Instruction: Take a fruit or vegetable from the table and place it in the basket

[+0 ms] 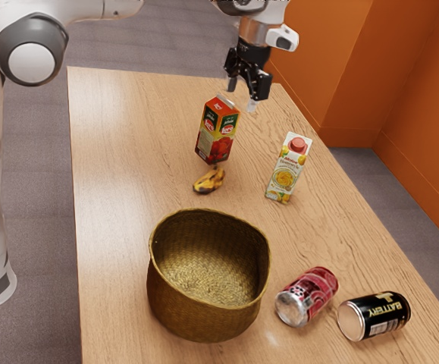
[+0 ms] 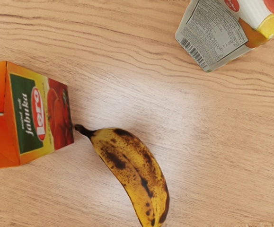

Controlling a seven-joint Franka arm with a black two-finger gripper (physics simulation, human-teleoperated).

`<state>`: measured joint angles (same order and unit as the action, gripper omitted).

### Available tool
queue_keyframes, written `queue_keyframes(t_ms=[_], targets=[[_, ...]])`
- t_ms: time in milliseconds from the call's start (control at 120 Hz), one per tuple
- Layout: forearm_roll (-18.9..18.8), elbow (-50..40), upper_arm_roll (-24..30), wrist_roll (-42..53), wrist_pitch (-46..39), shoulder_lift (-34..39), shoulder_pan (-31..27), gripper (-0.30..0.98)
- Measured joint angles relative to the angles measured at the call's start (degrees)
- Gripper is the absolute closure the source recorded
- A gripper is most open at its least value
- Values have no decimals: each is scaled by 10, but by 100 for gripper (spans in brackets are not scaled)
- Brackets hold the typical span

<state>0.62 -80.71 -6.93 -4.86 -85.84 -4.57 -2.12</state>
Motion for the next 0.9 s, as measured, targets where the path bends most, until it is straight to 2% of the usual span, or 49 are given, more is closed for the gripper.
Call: queue_keyframes(t_ms=[192,242,275,325,400,500,567,625,692,733,833,900], targets=[[11,0,-2,53,-11,-3,1,0],[16,-1,6,40,-10,9,-10,0],[13,-1,34,10,-9,21,-32,0],[-16,0,107,-54,-8,28,-81,0],[-30,0,144,-145,-13,20,-69,0],[-28,-1,148,-249,-27,1,-3,0],[-22,-7,147,-309,-33,-1,18,0],[-8,-42,139,-356,-41,16,15,0],[10,-170,135,-404,-81,98,-8,0],[18,-215,132,-429,-102,129,-14,0],[29,-248,118,-481,-128,161,-11,0],[21,-254,120,-514,-139,169,-10,0]])
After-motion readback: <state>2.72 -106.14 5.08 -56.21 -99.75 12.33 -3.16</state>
